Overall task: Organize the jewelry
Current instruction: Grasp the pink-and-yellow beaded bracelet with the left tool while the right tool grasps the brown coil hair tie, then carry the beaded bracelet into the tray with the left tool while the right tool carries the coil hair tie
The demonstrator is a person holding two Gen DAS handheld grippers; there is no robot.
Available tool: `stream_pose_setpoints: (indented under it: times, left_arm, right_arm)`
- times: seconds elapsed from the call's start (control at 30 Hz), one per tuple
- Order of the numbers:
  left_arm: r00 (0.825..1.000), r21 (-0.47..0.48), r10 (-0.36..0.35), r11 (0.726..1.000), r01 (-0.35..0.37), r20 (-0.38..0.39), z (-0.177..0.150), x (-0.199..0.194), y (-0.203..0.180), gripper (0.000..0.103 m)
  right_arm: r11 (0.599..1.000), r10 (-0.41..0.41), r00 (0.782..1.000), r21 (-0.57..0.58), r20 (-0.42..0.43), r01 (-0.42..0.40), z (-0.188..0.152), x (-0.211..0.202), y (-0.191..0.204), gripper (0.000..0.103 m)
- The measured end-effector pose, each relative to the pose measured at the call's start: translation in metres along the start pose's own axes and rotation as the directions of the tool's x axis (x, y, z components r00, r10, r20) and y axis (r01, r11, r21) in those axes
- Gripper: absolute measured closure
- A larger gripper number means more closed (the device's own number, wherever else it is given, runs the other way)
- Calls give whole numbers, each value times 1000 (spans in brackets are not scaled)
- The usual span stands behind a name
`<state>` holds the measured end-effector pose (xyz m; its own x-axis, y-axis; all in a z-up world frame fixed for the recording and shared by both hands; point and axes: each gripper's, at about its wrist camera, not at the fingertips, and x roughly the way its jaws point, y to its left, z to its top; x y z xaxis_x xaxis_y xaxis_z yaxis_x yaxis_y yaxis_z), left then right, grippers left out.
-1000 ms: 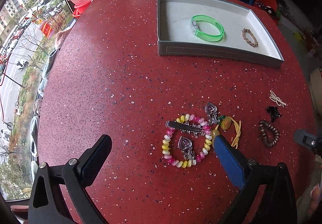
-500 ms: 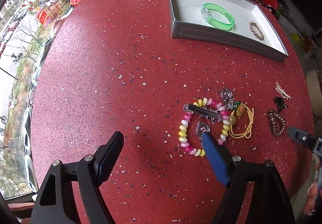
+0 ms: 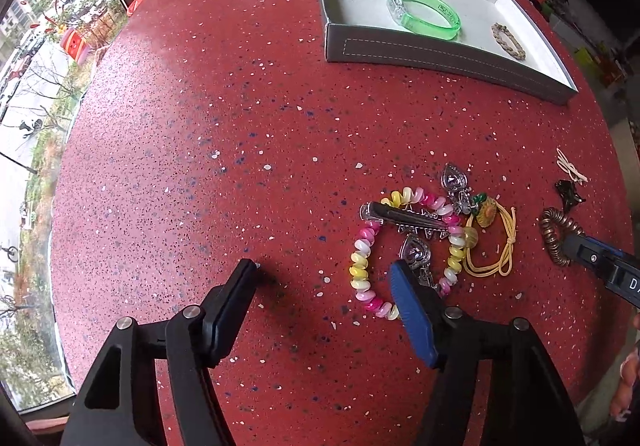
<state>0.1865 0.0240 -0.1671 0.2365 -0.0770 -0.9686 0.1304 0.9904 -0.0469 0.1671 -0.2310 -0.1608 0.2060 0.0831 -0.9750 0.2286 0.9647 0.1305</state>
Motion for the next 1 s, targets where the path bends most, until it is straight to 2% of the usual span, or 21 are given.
stream_pose_setpoints:
  times: [0.1, 0.17, 0.27, 0.37, 0.4, 0.47, 0.53, 0.6, 0.77, 1.0]
  left_arm:
    - [1000, 23, 22, 999, -22, 9, -2, 1, -7, 23]
    - [1000, 44, 18, 999, -18, 14, -5, -1, -14, 36]
    - [1000, 74, 16, 997, -16, 12, -3, -2, -26, 47]
    - [998, 128, 56, 990, -59, 23, -8, -5, -46, 47]
    - [997, 151, 66, 986, -69, 29, -8, -5, -52, 49]
    - [997, 185, 65, 980, -71, 35, -10, -4, -65, 64]
    - [999, 202, 42, 978, -47, 32, -13, -4, -77, 75]
    - [999, 195, 20, 981, -26, 32, -14, -4, -81, 75]
    - [992, 59, -119, 991, 117, 35, -8, -20, -57, 75]
    - [979, 23, -183, 983, 181, 94, -2, -51, -52, 75]
  right_arm:
    - [1000, -18, 1000, -16, 4, 18, 2, 3, 4, 56]
    - [999, -41, 999, -33, 9, 41, -2, 2, 5, 62]
    - [996, -69, 997, -60, 14, 70, -3, 5, 13, 68]
    - [994, -87, 996, -69, 14, 88, -1, 6, 17, 73]
    - [994, -87, 996, -71, 14, 88, -1, 6, 19, 78]
    - [994, -79, 997, -74, 14, 80, -2, 5, 19, 87]
    - [995, -68, 998, -68, 16, 69, -5, 3, 18, 89]
    - [998, -50, 999, -49, 18, 50, -9, -1, 13, 89]
    - [1000, 21, 999, -20, 40, -21, -13, -8, 5, 89]
    - [995, 100, 992, 7, 71, -101, -11, -26, -4, 89]
